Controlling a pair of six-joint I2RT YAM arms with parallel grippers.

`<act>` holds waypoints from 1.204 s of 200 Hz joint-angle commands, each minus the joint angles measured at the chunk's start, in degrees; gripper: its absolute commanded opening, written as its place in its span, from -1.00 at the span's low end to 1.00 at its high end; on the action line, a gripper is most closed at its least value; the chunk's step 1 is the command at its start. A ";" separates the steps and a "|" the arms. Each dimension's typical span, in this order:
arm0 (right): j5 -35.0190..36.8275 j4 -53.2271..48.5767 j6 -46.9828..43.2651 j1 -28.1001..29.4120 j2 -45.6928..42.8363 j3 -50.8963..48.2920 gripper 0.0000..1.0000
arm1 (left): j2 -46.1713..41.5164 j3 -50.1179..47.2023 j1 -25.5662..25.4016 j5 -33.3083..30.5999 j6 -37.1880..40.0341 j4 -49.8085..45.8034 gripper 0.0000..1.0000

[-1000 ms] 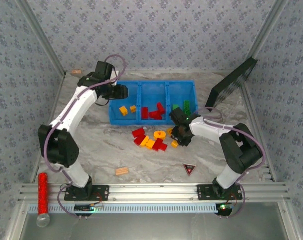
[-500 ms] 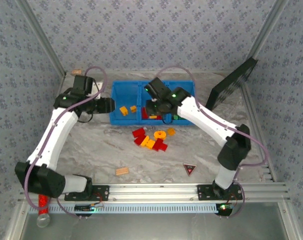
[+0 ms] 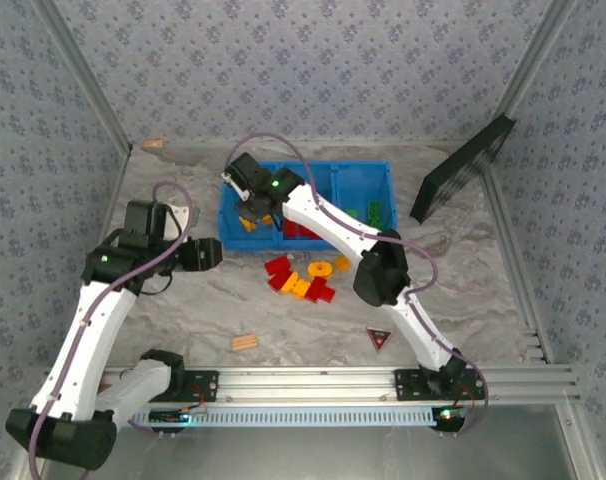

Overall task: Sort the legos into containers by color
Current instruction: Place the lego in the container.

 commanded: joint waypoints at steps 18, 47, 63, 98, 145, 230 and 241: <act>3.34 3.95 -6.96 0.47 3.24 -0.33 -0.49 | -3.53 -3.12 0.09 5.00 -3.84 -1.09 0.28; 4.29 5.40 -8.69 0.95 5.32 -1.29 -0.48 | -3.81 -3.53 0.14 5.81 -4.34 -2.50 0.29; 4.23 6.17 -9.52 1.31 6.36 -1.66 -0.46 | -4.23 -3.83 0.14 5.98 -4.80 -2.79 0.29; 2.65 6.70 -9.09 1.49 8.03 -1.54 -0.38 | -4.97 -4.41 0.05 6.95 -6.67 -2.50 0.31; 1.65 7.07 -8.44 1.62 7.10 -2.36 -0.17 | -4.54 -7.39 -5.36 3.70 -8.85 -0.87 0.36; 2.40 10.83 -8.82 1.67 -1.68 -9.73 0.05 | 7.94 -8.74 -28.36 -7.92 -13.73 11.63 0.39; 1.80 11.59 -8.08 1.27 -4.13 -11.34 0.06 | 10.30 -7.50 -29.93 -8.54 -13.35 12.66 0.38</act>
